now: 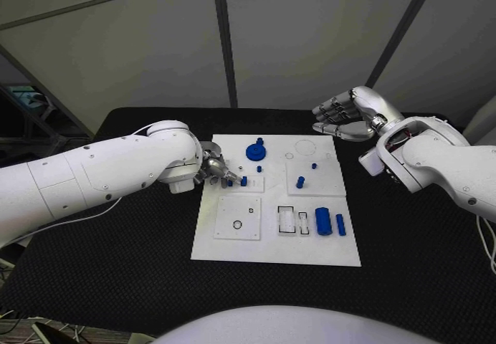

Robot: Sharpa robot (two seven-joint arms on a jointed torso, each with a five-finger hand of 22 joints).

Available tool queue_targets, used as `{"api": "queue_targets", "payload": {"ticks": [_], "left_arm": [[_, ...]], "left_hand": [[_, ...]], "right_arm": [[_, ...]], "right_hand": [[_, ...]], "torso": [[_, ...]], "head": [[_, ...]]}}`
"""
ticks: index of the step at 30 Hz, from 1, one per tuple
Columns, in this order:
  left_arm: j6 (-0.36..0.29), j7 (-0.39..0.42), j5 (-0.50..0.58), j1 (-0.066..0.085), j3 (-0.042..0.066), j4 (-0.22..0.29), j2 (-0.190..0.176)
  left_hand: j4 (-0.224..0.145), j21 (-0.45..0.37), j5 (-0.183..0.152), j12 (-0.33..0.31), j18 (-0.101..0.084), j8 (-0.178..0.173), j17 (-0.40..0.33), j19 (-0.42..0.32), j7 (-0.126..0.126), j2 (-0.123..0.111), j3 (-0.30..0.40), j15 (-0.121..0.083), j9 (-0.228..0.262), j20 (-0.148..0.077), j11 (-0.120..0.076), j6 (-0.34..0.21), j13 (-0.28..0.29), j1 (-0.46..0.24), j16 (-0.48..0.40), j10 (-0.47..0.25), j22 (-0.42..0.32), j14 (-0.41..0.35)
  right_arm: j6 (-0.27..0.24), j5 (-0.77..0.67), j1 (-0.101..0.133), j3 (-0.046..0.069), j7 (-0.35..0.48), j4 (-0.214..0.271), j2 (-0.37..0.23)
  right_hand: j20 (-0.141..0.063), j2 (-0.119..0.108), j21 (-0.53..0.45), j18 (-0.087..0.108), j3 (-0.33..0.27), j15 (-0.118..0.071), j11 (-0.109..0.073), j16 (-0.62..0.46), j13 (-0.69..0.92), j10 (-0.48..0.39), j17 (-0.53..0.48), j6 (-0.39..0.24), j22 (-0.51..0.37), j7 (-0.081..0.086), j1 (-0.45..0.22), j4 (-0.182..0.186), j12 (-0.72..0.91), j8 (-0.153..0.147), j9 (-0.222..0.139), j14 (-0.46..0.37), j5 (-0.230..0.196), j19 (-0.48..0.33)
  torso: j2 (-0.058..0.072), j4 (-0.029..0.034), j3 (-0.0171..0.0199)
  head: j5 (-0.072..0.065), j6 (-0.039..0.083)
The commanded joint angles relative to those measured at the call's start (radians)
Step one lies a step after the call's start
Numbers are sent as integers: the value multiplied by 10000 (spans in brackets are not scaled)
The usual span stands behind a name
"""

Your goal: Assemble the parts on the task board

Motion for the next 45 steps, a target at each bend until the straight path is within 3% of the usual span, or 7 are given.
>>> {"api": "queue_targets", "payload": {"ticks": [1,15,24,25,29,36,45], "left_arm": [[-337,42,77,14,88,109,-69],[-1036,560,106,53,532,366,-364],[-2620,3093,-1017,64,550,415,-170],[-3046,3783,-1483,58,509,406,-101],[-3964,5248,-2373,51,311,315,68],[-4012,5953,-3928,49,-75,60,412],[-3669,6301,-4810,20,-362,-587,946]], "left_hand": [[192,-76,-83,16,-38,-69,-15,-66,66,87,-469,76,-27,88,28,-192,-29,142,50,-129,-55,440],[633,-887,-40,-494,165,-165,-160,-631,243,601,-1715,211,-92,216,185,-588,-981,1411,-29,-883,-838,387],[149,-4509,-1,-1864,661,-679,-4122,-3428,955,699,-1548,863,-839,756,870,-1661,-1994,3466,-2497,-3031,-3881,-1711],[31,-5303,-19,-2551,636,-964,-6352,-4012,1106,575,-1379,1104,-1174,920,981,-1866,-2489,3913,-4107,-3675,-4326,-3216],[-390,-6499,-12,-3572,754,-1700,-7995,-3986,1135,236,-421,1305,-2188,1280,1205,-1664,-3689,5059,-6395,-3683,-5192,-4190],[-798,-6642,-37,-4299,752,-2632,-8644,-3566,1056,-283,698,1243,-3213,1211,1260,-784,-4751,5224,-6876,-3396,-5288,-3558],[-899,-6612,-62,-4848,766,-3307,-8582,-2893,918,-633,101,1283,-3744,1241,1399,-490,-5392,4622,-6373,-3809,-5316,-2805]], "right_arm": [[-20,-72,16,7,-1,-34,19],[-20,-73,14,6,-21,-115,64],[-33,-73,15,6,-4,-127,68],[-38,-73,15,6,3,-133,79],[-28,-73,16,6,12,-154,121],[10,-48,15,6,24,-205,197],[14,-37,14,6,42,-237,265]], "right_hand": [[52,-27,-71,97,-98,2,34,-33,-9,-80,-15,-118,-13,84,-103,-4,-44,-44,-13,-117,26,-6],[57,-13,-115,92,-136,16,52,-32,-9,-114,-15,-149,-16,107,-109,-23,-44,-45,-14,-163,28,-8],[60,6,-144,90,-154,21,55,-28,-7,-127,-13,-160,-17,102,-105,-39,-38,-41,-12,-184,39,-8],[60,23,-161,91,-156,18,42,-24,-4,-121,-11,-155,-16,73,-91,-55,-30,-35,-9,-188,44,-3],[54,83,-220,101,-157,-10,-20,-8,3,-56,-3,-88,-13,-25,-54,-110,3,-9,7,-165,47,22],[53,93,-230,104,-158,-18,-30,-3,3,-44,-1,-75,-12,-35,-53,-117,7,-6,8,-151,47,29],[51,91,-242,106,-172,-18,-22,-7,-1,-53,-2,-85,-10,-10,-65,-121,-2,-16,5,-151,45,42]], "torso": [[6,3,1],[-3,2,19],[11,-5,12],[20,-16,17],[33,-47,35],[26,-9,16],[28,-22,15]], "head": [[-11,8],[5,35],[-107,124],[-128,152],[-124,183],[-212,181],[-202,200]]}}
